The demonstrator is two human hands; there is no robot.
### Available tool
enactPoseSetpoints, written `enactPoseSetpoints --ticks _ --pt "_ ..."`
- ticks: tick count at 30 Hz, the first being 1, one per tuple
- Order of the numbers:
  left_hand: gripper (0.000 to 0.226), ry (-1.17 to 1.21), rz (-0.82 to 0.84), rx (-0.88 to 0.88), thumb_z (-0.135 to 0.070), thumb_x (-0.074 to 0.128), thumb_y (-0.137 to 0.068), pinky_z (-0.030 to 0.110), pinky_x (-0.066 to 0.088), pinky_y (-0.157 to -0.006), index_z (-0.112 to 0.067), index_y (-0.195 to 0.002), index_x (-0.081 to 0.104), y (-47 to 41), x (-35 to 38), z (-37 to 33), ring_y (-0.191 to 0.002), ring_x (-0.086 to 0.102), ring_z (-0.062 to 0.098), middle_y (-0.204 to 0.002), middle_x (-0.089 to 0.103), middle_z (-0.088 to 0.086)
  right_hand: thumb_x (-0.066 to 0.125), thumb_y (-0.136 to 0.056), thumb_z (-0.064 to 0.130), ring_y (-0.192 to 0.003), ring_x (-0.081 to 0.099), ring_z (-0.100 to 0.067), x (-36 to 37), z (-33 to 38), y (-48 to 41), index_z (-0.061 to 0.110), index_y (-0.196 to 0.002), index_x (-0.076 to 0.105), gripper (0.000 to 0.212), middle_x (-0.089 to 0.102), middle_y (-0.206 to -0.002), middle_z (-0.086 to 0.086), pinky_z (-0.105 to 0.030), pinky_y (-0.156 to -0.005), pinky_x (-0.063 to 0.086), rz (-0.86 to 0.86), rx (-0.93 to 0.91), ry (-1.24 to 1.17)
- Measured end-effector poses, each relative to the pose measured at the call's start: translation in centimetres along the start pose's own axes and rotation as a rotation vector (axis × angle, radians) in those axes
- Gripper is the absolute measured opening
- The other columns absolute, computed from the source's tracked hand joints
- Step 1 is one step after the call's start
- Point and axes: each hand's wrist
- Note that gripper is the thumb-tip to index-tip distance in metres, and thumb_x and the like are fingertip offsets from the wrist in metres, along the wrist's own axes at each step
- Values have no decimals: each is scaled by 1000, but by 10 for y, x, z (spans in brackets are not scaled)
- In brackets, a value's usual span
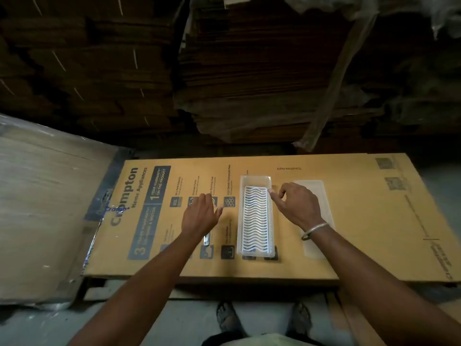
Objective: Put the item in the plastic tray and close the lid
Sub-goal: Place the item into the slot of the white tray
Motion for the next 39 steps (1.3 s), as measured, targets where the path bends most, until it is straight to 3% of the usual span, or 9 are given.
enactPoseSetpoints --ticks 3,6,10,20,25,28,31,36,39 --pt "47 -5 126 -59 -44 43 -105 43 57 -79 -5 -130 54 3 16 2 -120 59 32 -127 58 14 48 -97 57 -71 58 -17 5 0 5 23 -76 62 42 63 -78 6 -27 -51 37 5 14 33" --pt "39 -38 249 -79 -32 44 -105 42 56 -88 -5 -132 53 4 34 6 -119 60 31 -128 58 13 46 -97 59 -69 58 -18 9 -1 9 24 -74 62 45 63 -76 5 -26 -50 34 28 29 45" --pt "39 70 287 -196 -36 47 -104 44 53 -95 -4 -125 56 -1 55 13 -118 61 34 -125 61 15 43 -97 61 -68 58 -17 14 -6 11 24 -73 61 48 63 -77 5 -26 -50 37 45 47 48" --pt "31 324 237 -387 -27 52 -104 46 55 -90 -2 -122 54 -15 77 9 -110 68 37 -120 64 19 40 -98 62 -72 60 -18 23 -13 9 23 -76 65 52 64 -78 5 -28 -53 40 43 55 72" --pt "42 417 309 -497 -24 54 -104 48 52 -96 2 -134 44 -25 83 7 -120 63 41 -132 58 24 40 -98 62 -72 61 -18 27 -14 6 22 -78 67 52 66 -78 4 -28 -54 44 53 51 75" --pt "37 451 351 -485 -23 57 -102 46 51 -94 1 -129 49 -28 84 10 -121 61 40 -131 59 24 39 -99 62 -71 61 -18 29 -13 4 22 -78 67 53 66 -79 3 -27 -51 40 63 43 85" --pt "35 536 344 -487 -27 62 -100 44 50 -83 -2 -122 54 -29 85 14 -111 64 41 -121 66 24 39 -99 62 -72 61 -19 29 -11 1 22 -79 68 54 66 -79 4 -26 -51 36 60 45 76" --pt "29 909 256 -503 -41 63 -98 37 49 -66 -18 -113 58 -25 73 17 -73 66 32 -87 74 13 31 -100 62 -65 56 -16 27 -7 -3 24 -72 61 56 60 -71 5 -25 -48 28 66 48 65" --pt "9 1234 279 -494 -37 67 -97 50 61 -77 -34 -103 62 -23 64 15 -73 71 31 -85 79 13 28 -101 61 -60 52 -15 25 -5 -4 24 -70 57 57 55 -67 6 -25 -47 26 62 47 47"
Point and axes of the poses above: each hand's wrist, its own y-axis away from the middle knuckle, its own x-axis out of the palm, z = x × y
